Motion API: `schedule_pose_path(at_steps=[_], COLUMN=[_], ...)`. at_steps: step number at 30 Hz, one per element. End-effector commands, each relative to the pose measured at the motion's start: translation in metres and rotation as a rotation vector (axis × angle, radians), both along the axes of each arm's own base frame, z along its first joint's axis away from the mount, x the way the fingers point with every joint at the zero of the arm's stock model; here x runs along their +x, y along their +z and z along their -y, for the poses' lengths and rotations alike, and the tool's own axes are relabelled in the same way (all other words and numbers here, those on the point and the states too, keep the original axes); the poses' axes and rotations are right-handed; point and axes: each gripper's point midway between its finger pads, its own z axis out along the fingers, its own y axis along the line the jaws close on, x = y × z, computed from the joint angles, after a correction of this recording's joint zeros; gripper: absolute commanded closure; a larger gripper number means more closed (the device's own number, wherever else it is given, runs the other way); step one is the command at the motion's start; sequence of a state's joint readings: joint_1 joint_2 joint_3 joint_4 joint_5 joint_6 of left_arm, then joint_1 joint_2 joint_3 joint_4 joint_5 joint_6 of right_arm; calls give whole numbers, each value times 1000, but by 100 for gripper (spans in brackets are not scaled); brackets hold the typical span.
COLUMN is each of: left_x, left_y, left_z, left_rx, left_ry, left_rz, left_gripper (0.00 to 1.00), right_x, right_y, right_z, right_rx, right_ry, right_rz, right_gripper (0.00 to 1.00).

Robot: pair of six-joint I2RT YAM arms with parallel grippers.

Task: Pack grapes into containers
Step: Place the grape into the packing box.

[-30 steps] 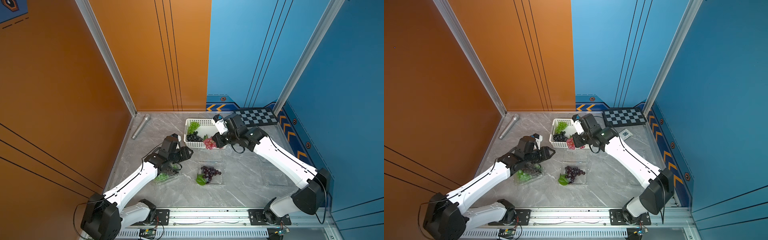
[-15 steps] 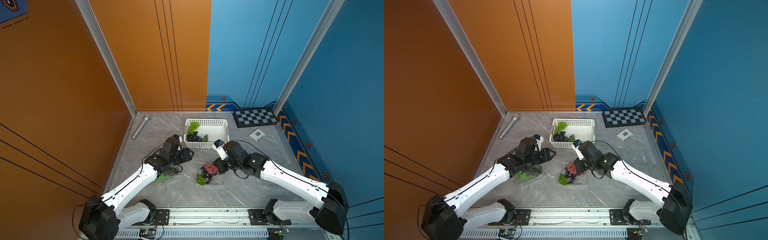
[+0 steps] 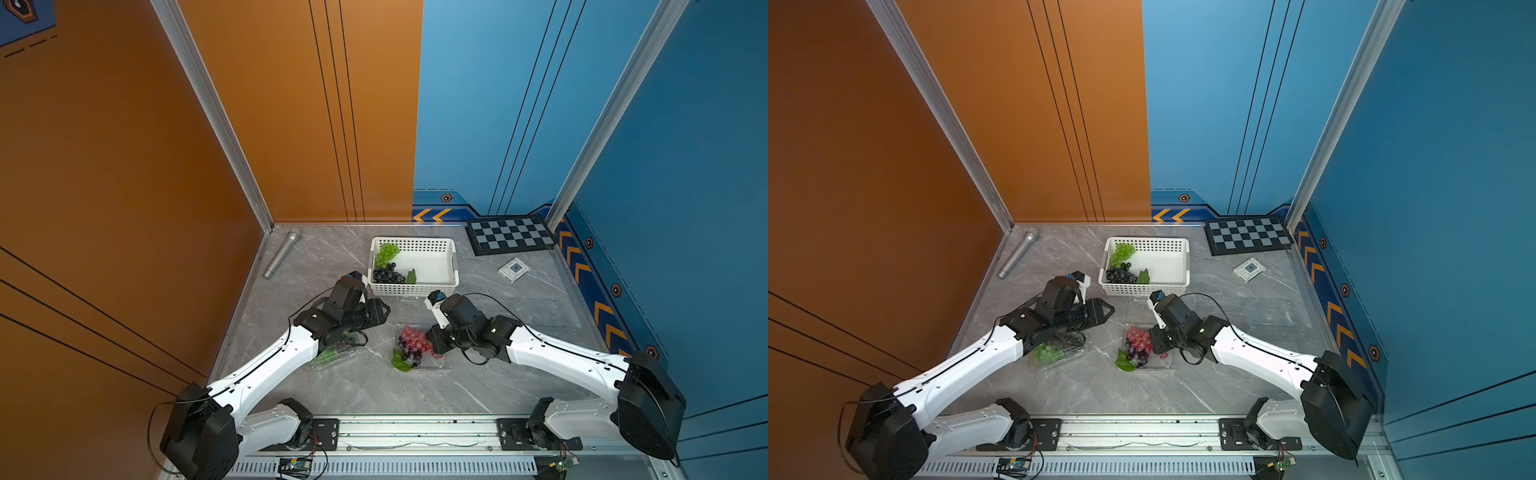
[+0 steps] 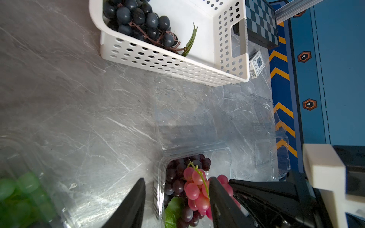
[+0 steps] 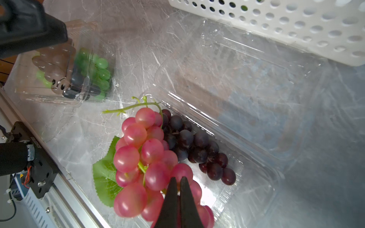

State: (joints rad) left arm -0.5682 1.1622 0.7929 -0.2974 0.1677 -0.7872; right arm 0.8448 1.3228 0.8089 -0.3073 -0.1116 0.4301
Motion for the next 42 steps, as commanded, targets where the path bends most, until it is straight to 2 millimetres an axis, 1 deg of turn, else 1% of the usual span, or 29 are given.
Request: schedule_pose_path(at_steps=[1, 4, 6, 11, 13, 14, 19, 23, 27, 29, 31, 37, 40, 42], left_x=[-4, -13, -19, -29, -31, -32, -38, -45, -56, -61, -64, -64, -62, -60], left_y=[-3, -11, -15, -20, -19, -17, -9, -10, -11, -15, -20, -25, -29, -32], left_z=[6, 17, 25, 39, 43, 45, 58, 69, 83, 86, 87, 93, 96, 97], left_rx=[29, 45, 51, 70, 72, 71, 60, 53, 44, 51, 61, 75, 84, 90], left_ry=[-24, -83, -117, -179, -190, -198, -247, -294, -354, -371, -381, -387, -388, -387], left_rz=[-14, -35, -43, -47, -46, -40, -23, -34, -47, -63, -80, -89, -98, -103], left_gripper=[47, 47, 47, 48, 48, 48, 48, 51, 58, 62, 63, 63, 63, 64], right_x=[2, 1, 1, 2, 4, 5, 8, 8, 7, 7, 6, 4, 1, -1], right_y=[-16, -23, -26, -26, -25, -24, -13, -11, -13, -14, -11, 13, 26, 31], right_z=[9, 17, 21, 26, 27, 28, 31, 35, 38, 41, 43, 49, 48, 44], right_rx=[-44, -73, -84, -87, -86, -82, -58, -42, -45, -48, -39, 16, 43, 59], right_ry=[-49, -63, -74, -89, -95, -98, -111, -121, -128, -139, -146, -177, -168, -152], right_rz=[0, -3, -4, -1, 1, 4, 23, 16, 8, 6, 11, 62, 82, 88], right_gripper=[100, 100, 96, 73, 68, 64, 57, 55, 55, 55, 55, 55, 56, 58])
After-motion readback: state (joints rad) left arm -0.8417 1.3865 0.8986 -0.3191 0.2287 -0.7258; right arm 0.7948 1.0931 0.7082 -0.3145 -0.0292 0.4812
